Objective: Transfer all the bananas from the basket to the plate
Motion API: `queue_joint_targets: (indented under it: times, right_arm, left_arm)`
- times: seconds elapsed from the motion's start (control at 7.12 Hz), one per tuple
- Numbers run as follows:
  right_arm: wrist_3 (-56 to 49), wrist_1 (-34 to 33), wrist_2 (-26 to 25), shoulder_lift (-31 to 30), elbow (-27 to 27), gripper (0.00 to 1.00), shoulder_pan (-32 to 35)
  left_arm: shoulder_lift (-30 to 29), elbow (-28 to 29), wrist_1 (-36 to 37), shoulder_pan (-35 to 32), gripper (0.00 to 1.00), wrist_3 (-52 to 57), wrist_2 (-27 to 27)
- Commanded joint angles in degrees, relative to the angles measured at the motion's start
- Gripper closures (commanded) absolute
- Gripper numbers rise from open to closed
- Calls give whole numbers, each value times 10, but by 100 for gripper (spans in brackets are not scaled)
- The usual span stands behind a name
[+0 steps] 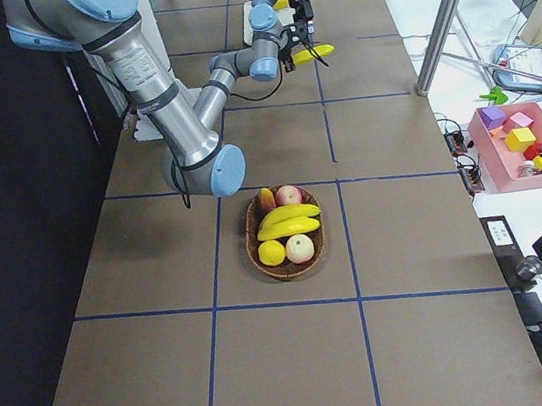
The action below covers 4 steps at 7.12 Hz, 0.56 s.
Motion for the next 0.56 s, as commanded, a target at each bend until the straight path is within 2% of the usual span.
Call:
queue_joint_targets:
  times: [0.0,0.14,0.28,0.42]
  right_arm:
    - [2,-18,0,24,-4,98,-8]
    - [2,-18,0,24,-3,98,-10]
    - [2,-18,0,24,-2,98,-11]
    - [1,-17,0,23,1,97,-12]
  left_arm:
    - [-28,0,4,38,0,-12,47]
    - [-30,1,4,42,0,-12,51]
    - [-30,2,5,42,14,-12,52]
    - [-30,0,5,42,67,-23,52]
